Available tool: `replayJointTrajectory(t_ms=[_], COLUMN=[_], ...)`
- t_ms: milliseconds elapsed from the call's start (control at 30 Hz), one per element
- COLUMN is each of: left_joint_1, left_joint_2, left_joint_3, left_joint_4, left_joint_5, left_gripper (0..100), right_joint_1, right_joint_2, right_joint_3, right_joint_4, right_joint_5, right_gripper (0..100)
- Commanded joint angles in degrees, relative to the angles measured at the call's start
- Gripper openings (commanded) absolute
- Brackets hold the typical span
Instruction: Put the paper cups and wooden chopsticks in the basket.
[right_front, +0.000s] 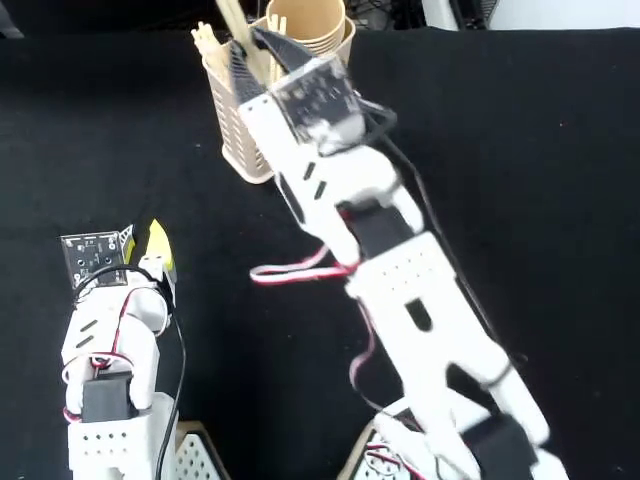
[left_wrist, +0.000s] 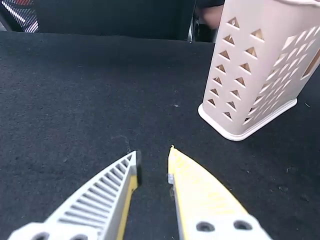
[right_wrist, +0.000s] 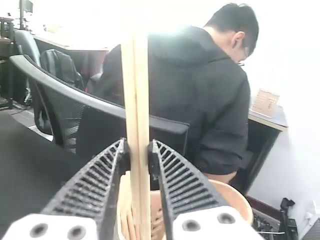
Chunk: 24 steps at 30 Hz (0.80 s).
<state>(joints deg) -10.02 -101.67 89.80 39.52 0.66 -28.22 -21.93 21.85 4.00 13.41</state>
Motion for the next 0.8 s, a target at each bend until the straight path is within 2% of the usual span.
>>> replayJointTrajectory(t_ms=[0, 333, 567, 767], left_joint_1=[0.3, 0.3, 0.3, 0.0], left_joint_2=[-0.6, -0.6, -0.6, -0.6], left_joint_3=[-0.2, -0.2, 0.7, 0.1], left_joint_4=[0.2, 0.3, 0.3, 0.3], left_joint_5=[0.5, 0.5, 0.5, 0.5], left_gripper=[12, 12, 12, 12], right_joint_1=[-0.9, -0.9, 0.3, 2.0], right_joint_2=[6.5, 25.0, 32.4, 33.2], right_joint_3=[-11.1, -29.9, -32.8, -30.0], right_joint_4=[-1.5, -1.4, -1.4, -1.1], right_joint_5=[-0.5, -0.6, -0.7, -11.3], right_gripper=[1.2, 1.2, 1.2, 1.2])
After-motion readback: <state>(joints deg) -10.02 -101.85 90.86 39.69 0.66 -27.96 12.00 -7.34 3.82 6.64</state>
